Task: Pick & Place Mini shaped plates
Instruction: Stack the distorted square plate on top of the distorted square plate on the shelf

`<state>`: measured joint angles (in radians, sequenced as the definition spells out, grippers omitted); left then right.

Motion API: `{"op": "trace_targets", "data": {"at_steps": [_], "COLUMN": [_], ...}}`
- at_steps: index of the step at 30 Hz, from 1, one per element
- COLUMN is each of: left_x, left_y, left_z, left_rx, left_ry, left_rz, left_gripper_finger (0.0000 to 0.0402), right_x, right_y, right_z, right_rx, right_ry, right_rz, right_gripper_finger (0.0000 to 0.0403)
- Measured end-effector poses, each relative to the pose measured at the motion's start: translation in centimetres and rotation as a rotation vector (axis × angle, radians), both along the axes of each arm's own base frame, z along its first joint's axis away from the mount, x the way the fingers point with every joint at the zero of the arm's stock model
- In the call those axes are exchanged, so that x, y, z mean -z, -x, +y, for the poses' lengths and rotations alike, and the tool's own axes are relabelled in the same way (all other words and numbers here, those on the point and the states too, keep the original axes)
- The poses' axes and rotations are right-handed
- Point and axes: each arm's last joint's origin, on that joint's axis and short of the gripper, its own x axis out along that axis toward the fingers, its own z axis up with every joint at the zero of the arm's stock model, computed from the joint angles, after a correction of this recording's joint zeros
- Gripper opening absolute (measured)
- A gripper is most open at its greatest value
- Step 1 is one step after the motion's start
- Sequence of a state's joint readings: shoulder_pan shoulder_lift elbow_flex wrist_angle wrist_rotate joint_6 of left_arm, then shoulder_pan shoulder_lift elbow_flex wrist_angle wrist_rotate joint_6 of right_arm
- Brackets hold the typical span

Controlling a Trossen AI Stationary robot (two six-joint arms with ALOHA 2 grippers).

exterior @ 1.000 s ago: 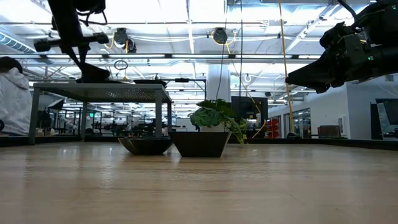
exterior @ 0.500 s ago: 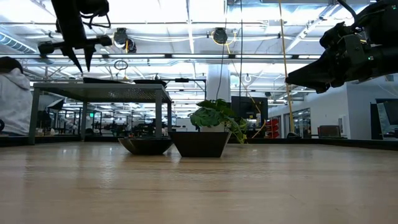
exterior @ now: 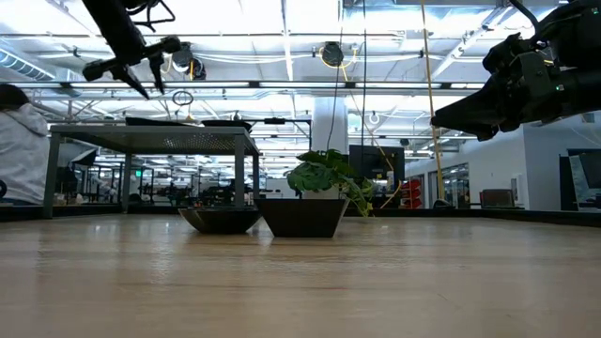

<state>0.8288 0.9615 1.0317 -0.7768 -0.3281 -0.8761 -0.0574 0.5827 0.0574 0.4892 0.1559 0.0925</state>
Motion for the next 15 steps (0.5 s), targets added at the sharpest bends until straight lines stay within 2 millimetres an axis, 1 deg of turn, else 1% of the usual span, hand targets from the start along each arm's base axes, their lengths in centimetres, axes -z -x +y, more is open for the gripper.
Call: {"op": "trace_targets", "data": {"at_steps": [5,10,15], "left_x": [-0.2,-0.2,-0.2], "left_y": [-0.4,-1.0,-1.6], "left_z": [0.0,-0.5,-1.1], "left_rx": [0.169,0.335,0.404], "left_ry": [-0.027,-0.044,-0.061], "left_rz": [0.042,0.094,0.118], "left_gripper_finger": [0.0149,0.015,0.015], "right_x": [0.0,0.0,0.0], "right_y": [0.0,0.0,0.0], "right_z": [0.0,0.0,0.0], "right_rx": [0.0,0.0,0.0], "right_ry": [0.0,0.0,0.0], "right_rz": [0.0,0.0,0.0], "right_gripper_finger": [0.0128,0.0128,0.0128]}}
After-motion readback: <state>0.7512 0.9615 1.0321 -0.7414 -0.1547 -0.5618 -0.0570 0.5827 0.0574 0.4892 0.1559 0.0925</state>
